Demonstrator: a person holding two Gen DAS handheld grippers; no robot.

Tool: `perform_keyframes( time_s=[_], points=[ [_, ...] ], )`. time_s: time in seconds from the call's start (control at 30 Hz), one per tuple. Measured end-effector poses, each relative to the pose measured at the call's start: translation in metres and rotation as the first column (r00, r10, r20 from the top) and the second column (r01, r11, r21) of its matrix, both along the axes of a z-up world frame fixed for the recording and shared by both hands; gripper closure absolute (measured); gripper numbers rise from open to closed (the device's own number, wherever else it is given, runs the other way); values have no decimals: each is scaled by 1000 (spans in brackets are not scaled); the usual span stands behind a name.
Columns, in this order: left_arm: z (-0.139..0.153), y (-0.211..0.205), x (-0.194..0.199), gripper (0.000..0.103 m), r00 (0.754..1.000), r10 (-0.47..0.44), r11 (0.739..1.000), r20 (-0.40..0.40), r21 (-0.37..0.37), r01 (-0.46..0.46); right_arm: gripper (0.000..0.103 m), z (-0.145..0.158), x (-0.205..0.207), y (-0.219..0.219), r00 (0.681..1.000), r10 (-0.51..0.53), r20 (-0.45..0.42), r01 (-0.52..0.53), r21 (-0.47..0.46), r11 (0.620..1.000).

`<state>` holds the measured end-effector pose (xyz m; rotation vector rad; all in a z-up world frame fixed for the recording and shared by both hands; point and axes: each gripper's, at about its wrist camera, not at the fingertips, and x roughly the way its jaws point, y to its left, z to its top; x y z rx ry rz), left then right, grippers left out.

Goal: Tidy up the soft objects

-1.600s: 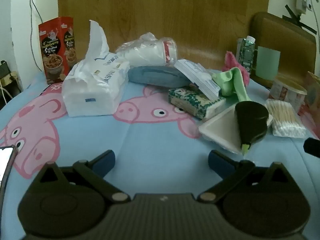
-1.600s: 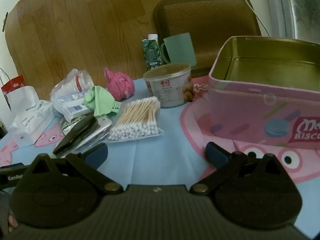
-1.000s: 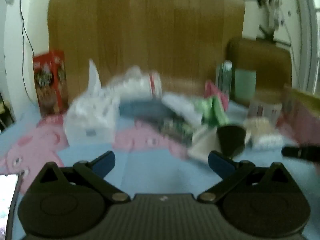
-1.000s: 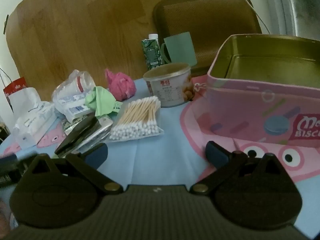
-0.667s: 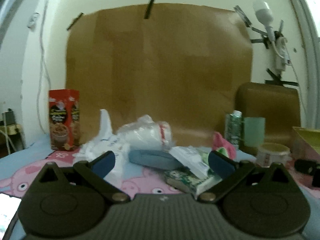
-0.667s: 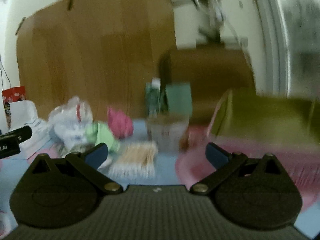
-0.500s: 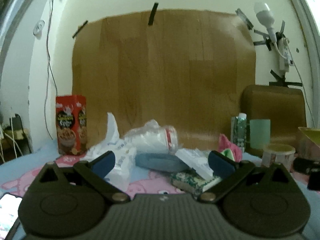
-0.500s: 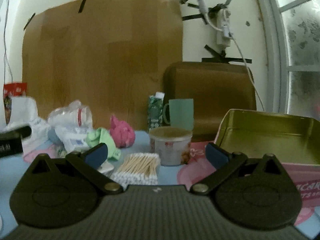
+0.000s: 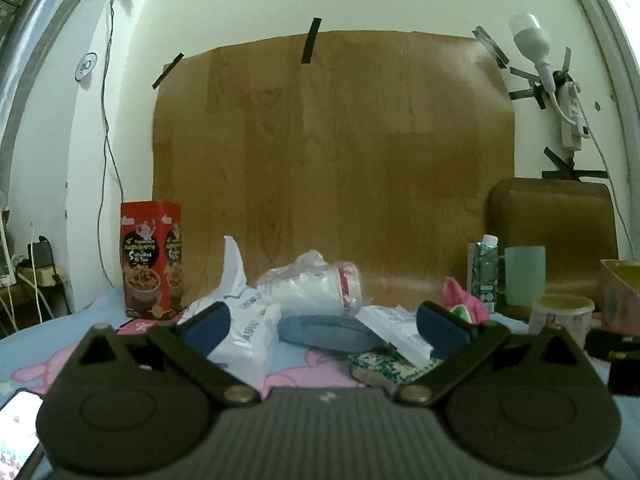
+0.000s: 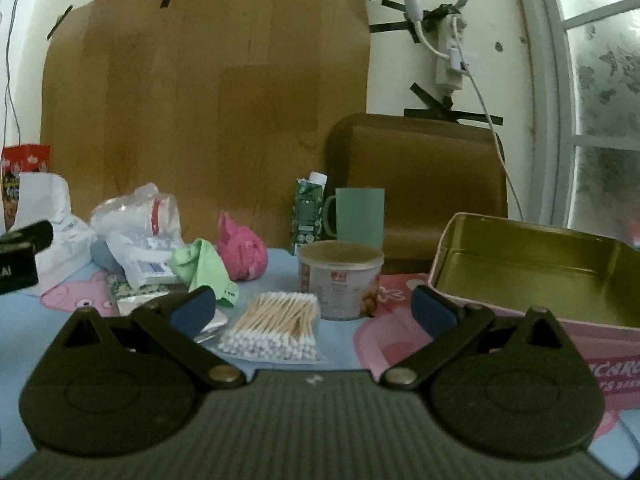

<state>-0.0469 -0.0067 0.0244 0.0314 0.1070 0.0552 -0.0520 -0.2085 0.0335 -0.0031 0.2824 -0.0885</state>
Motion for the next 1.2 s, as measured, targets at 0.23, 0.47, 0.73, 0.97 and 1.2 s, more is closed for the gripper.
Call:
perform_keyframes(
  time_s=[0.23, 0.47, 0.73, 0.97, 1.2],
  points=[
    [0, 2, 0, 0, 1000, 1, 1000, -9, -18, -1, 0, 1, -2, -7, 1000, 25, 8, -26, 65, 998],
    [0, -1, 4, 0, 999, 19, 1000, -40, 3, -19, 0, 2, -3, -1, 996, 84, 17, -85, 50, 995],
    [0, 1, 6, 0, 998, 15, 1000, -54, -7, -15, 0, 3, -3, 10, 985, 171, 10, -171, 12, 985],
    [1, 6, 6, 0, 998, 1, 999, -58, -43, -4, 0, 3, -1, 12, 983, 184, -7, -184, 4, 983],
    [1, 19, 8, 0, 994, -56, 991, -91, -125, 44, 0, 1, 6, 9, 985, 169, -48, -168, 24, 986]
  ],
)
